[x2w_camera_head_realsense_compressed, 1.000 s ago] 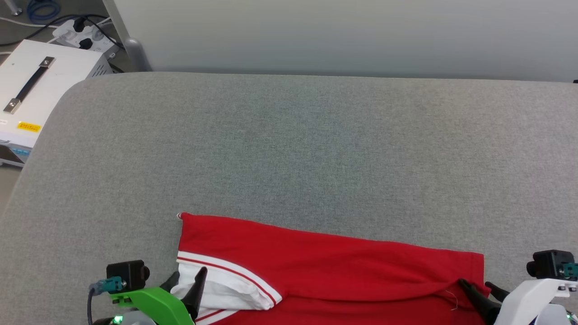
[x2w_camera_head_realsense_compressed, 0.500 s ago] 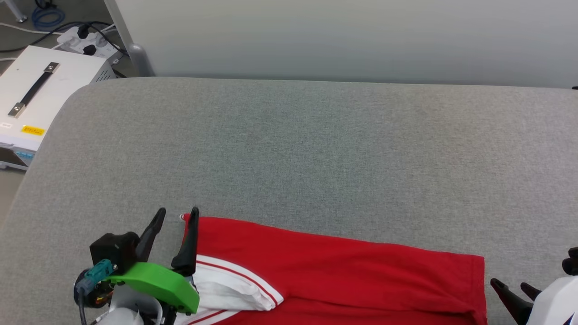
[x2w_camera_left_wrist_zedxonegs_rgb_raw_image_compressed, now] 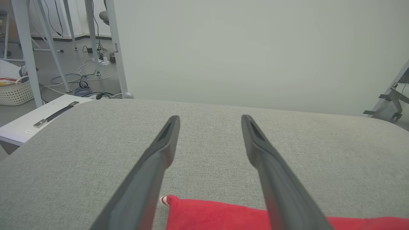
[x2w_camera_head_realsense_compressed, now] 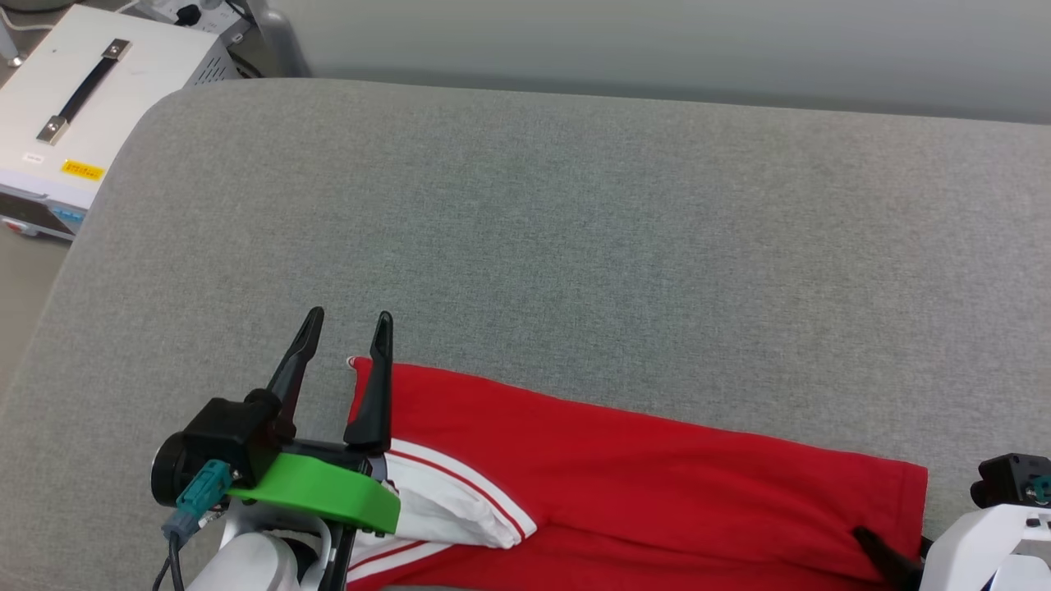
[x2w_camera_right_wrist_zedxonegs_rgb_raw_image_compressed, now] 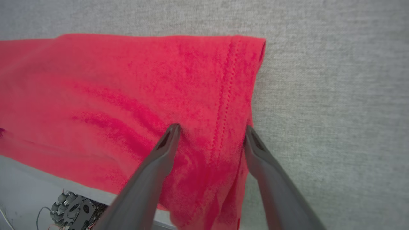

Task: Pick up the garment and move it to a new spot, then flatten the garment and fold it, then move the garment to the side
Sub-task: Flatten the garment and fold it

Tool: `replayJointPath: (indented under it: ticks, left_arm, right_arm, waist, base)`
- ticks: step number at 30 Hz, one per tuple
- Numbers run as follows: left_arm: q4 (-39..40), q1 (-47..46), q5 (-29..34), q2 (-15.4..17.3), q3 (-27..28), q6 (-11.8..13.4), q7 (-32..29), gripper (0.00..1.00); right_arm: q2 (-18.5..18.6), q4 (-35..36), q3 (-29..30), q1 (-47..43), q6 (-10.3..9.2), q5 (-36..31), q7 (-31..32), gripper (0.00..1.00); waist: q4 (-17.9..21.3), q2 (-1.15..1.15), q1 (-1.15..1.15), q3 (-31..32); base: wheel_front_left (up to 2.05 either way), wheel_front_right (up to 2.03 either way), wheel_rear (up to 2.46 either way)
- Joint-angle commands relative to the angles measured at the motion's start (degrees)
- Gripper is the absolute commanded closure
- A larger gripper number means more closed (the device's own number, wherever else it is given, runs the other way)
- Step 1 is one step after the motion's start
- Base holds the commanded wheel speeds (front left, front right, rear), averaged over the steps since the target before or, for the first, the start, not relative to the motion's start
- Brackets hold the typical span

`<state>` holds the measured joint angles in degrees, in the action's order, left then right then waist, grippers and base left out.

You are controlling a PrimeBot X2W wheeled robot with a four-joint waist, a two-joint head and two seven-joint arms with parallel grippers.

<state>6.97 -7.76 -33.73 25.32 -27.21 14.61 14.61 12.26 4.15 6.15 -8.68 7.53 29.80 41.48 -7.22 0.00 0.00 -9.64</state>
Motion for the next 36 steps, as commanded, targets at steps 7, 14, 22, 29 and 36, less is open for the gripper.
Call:
replayJointPath:
  ticks: [7, 14, 22, 29, 36]
  left_arm:
    - [0.48, -0.65, 2.12, -1.64, 1.07, -0.67, 0.38, 0.00]
    - [-0.66, 0.45, 3.26, -2.16, 1.85, -1.20, 0.38, 0.00]
    - [-1.27, 2.10, 3.65, -1.56, 2.00, -0.70, 0.21, 0.00]
    - [-0.40, 4.35, 3.21, -0.84, 2.75, 1.13, -0.63, 0.00]
    - [0.57, 6.08, 3.11, -0.22, 2.92, 2.12, -0.96, 0.00]
  right_arm:
    - [-0.93, -4.53, -2.13, 0.90, -0.04, 0.59, 0.51, 0.40]
    - [-0.96, -3.84, -3.38, 1.37, -0.04, 1.86, 0.17, 1.00]
    - [0.82, -1.31, -2.77, 2.54, -0.04, 2.20, -0.16, 1.00]
    - [1.11, -1.07, 2.03, 2.21, -0.04, 2.55, 3.00, 1.00]
    - [1.44, -1.11, 10.28, 1.65, -0.04, 2.48, 5.94, 1.00]
  waist:
    - [-1.39, 0.00, 0.00, -2.28]
    - [-0.86, 0.00, 0.00, -0.84]
    - [0.21, 0.00, 0.00, 1.87]
    - [1.49, 0.00, 0.00, 3.52]
    - [2.44, 0.00, 0.00, 4.69]
  base:
    - [0.00, 0.00, 0.00]
    - [0.00, 0.00, 0.00]
    - [0.00, 0.00, 0.00]
    - [0.00, 0.00, 0.00]
    - [0.00, 0.00, 0.00]
